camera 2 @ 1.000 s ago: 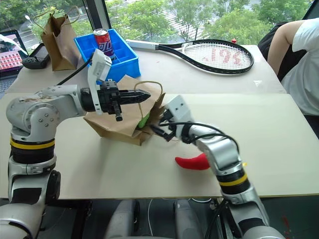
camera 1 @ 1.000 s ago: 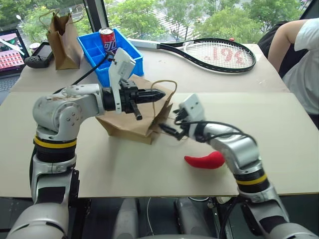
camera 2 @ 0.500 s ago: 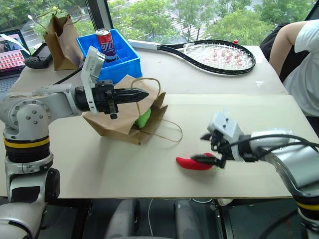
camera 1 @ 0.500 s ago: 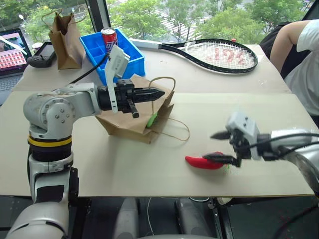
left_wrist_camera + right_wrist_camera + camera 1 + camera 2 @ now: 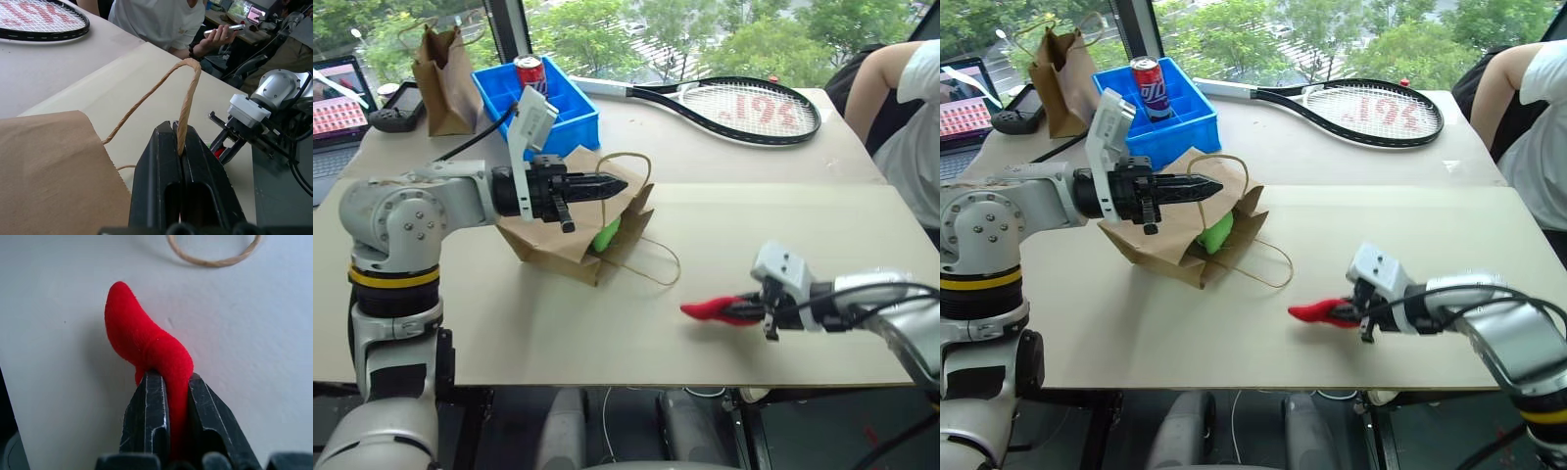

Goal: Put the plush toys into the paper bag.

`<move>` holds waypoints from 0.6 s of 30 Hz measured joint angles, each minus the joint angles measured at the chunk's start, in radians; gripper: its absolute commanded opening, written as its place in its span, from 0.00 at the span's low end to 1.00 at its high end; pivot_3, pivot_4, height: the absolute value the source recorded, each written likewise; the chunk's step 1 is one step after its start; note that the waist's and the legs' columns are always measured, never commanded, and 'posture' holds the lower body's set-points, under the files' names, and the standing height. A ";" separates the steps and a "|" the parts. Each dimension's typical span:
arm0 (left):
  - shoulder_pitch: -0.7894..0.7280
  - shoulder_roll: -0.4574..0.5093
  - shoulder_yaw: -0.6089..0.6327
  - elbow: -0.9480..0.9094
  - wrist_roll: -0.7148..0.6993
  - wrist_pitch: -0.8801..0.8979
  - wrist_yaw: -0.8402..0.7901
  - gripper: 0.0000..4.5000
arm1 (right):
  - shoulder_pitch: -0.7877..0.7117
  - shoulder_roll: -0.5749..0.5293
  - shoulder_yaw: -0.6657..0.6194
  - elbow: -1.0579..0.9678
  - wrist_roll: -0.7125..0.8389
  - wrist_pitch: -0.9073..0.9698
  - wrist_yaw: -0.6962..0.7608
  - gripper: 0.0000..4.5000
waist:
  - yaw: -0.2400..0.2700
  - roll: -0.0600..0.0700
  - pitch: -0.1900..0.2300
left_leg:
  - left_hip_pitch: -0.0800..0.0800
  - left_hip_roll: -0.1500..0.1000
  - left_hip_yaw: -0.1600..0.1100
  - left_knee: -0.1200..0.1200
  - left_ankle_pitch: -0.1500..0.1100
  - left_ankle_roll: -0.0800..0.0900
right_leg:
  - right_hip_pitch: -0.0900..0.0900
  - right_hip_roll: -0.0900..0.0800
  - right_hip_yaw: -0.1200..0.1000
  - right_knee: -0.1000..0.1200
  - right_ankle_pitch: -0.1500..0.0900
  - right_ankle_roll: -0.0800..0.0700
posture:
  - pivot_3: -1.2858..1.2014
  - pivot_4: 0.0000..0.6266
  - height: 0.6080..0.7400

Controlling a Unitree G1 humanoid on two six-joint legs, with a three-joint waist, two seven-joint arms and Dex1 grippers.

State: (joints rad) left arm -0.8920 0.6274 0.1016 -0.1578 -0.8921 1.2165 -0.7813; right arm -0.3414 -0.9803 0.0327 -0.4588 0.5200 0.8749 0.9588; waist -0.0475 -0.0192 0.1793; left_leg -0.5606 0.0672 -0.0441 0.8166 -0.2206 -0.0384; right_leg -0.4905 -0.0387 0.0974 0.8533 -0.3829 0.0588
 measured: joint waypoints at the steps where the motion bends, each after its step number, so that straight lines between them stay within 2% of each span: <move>1: -0.004 0.001 0.000 -0.001 -0.007 0.004 -0.003 0.00 | -0.038 0.013 -0.006 0.001 0.010 0.002 -0.004 0.00 | 0.000 0.000 0.000 | 0.001 0.000 0.000 0.000 0.000 0.000 | 0.001 0.000 0.000 0.000 0.000 0.000 | 0.52 0.24 0.38; 5: -0.013 0.003 -0.002 0.000 -0.016 0.013 -0.001 0.00 | -0.204 0.108 0.044 0.036 -0.006 0.006 -0.044 0.00 | -0.001 0.000 0.000 | 0.001 0.001 0.000 -0.001 0.000 0.000 | 0.000 0.001 0.000 0.000 0.000 0.000 | 0.52 0.24 0.38; 10: -0.047 0.000 -0.010 0.016 -0.017 0.013 -0.008 0.00 | -0.365 0.284 0.243 0.196 -0.143 -0.038 -0.100 0.00 | 0.002 0.000 0.000 | 0.000 0.000 -0.001 -0.001 0.000 0.000 | -0.001 0.001 -0.001 0.000 0.000 -0.001 | 0.52 0.24 0.38; 18: -0.073 -0.035 -0.009 0.020 -0.056 0.053 0.007 0.00 | -0.504 0.621 0.426 0.546 -0.391 -0.378 -0.218 0.00 | 0.000 0.000 0.000 | -0.001 0.000 -0.001 -0.001 0.001 -0.001 | -0.002 0.000 -0.001 0.004 0.000 -0.001 | 0.52 0.24 0.38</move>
State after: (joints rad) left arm -0.9646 0.5925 0.0930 -0.1380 -0.9486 1.2694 -0.7746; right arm -0.8449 -0.3594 0.4584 0.0875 0.1291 0.4973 0.7404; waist -0.0473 -0.0193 0.1798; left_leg -0.5616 0.0676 -0.0451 0.8157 -0.2199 -0.0393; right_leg -0.4926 -0.0382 0.0962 0.8571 -0.3828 0.0582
